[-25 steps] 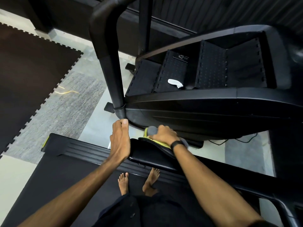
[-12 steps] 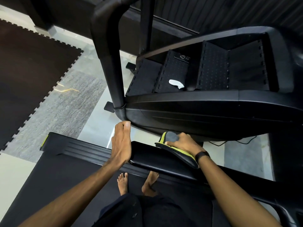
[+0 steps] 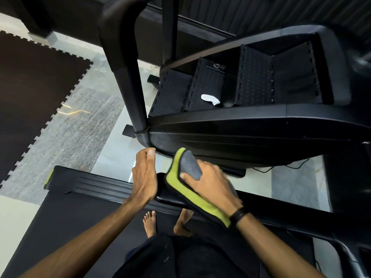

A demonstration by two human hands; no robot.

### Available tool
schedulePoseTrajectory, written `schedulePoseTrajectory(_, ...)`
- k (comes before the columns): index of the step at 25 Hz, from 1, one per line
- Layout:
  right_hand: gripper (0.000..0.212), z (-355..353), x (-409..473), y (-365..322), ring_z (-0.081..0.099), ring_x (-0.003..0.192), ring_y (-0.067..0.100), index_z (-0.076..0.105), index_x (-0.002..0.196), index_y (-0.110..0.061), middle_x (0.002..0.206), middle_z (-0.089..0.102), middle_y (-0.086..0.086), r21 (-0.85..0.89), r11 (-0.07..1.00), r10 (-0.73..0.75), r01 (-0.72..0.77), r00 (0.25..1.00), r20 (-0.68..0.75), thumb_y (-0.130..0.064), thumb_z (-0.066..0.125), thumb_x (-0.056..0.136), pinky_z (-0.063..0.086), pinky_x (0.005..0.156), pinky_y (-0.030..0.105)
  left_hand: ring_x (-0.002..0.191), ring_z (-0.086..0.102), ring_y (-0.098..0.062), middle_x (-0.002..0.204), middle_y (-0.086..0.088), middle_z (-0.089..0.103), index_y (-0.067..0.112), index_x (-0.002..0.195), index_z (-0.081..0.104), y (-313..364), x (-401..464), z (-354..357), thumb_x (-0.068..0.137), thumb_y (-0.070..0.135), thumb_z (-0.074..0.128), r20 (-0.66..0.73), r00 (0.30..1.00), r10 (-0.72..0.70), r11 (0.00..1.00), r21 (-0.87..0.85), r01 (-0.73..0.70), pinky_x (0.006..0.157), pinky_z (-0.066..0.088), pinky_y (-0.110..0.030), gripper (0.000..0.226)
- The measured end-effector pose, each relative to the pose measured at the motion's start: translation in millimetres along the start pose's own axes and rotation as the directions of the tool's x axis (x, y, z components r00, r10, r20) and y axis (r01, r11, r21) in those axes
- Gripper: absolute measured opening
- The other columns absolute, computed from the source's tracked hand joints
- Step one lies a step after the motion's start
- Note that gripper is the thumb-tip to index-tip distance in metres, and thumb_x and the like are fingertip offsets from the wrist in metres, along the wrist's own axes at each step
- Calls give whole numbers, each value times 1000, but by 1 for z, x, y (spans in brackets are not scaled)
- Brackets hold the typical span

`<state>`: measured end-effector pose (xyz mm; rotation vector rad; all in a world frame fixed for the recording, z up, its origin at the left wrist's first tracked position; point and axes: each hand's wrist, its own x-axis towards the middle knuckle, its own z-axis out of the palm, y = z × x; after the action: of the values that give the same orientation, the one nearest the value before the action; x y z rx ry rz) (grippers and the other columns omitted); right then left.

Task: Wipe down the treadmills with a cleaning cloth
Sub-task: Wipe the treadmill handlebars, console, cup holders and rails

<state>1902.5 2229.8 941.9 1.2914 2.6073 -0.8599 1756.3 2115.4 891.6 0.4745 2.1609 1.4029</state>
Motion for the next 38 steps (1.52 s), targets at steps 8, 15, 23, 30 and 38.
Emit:
schedulePoseTrajectory(8,69,20,80,5,58,125,34,58,132,-11,139,59,15,-131,960,280,-249,888,365,-58,70,83,49,99,38,106,55,-26,116,5,53,42,106,51,2,0,-1,89,73,15,-1,1000,-7,1000,-4,7,97,40,-45,50)
schedulePoseTrajectory(15,62,4,0,-2,66,91,27,62,103,-26,100,71,-2,-34,999,9,-10,999,-48,-79,49,73,43,66,33,107,55,-23,112,5,52,41,103,52,4,-1,-2,88,72,15,-5,1000,-30,999,-32,30,97,40,-42,50)
schedulePoseTrajectory(23,69,0,64,32,61,119,33,61,130,-10,134,63,15,-146,942,334,-301,873,356,-61,66,84,50,98,39,106,54,-24,111,3,53,30,108,54,6,-1,-2,87,70,16,24,1000,-19,999,-33,20,97,40,-44,58)
schedulePoseTrajectory(30,65,27,-3,-38,63,101,31,60,110,-17,107,69,7,-128,986,-124,109,985,-118,-72,42,79,47,79,38,106,53,-20,118,2,55,28,121,50,1,-4,-2,89,72,17,-52,998,28,999,-26,-29,92,40,-37,64)
schedulePoseTrajectory(38,64,-23,28,59,66,102,30,68,111,-20,113,71,7,-105,946,323,-308,927,193,-72,64,75,54,89,41,102,47,-15,114,7,52,36,115,44,8,-7,-3,90,66,18,-50,998,36,999,-1,-36,92,33,-35,46)
